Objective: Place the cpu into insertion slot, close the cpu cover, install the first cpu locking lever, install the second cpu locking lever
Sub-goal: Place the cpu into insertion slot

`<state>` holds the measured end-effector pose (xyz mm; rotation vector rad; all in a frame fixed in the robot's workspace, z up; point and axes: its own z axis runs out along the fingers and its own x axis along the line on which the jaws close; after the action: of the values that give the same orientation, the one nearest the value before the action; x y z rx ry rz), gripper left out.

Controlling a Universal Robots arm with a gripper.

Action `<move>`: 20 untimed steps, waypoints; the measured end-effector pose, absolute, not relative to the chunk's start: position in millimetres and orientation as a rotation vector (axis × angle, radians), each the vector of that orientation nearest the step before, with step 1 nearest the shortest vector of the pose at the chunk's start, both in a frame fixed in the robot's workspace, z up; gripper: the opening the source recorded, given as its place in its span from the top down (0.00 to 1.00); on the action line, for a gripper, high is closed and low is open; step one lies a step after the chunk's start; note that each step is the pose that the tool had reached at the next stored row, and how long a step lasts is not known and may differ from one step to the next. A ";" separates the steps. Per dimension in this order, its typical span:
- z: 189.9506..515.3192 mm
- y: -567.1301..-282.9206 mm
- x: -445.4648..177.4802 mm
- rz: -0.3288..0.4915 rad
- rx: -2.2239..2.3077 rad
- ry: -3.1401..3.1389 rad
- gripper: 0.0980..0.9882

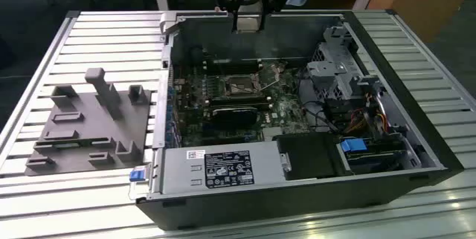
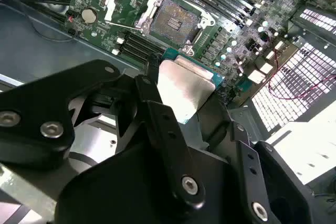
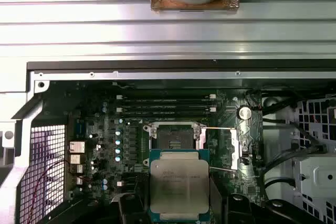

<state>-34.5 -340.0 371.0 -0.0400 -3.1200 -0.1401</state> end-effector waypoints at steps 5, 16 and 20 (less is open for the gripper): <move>371.0 -340.0 -34.5 -0.140 -0.040 -3.120 0.51; 366.9 -340.0 -34.6 -0.139 -0.040 -3.122 0.51; 360.7 -340.0 -34.8 -0.139 -0.040 -3.125 0.51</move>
<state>-34.8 -340.0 360.7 -0.0397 -3.1248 -0.1395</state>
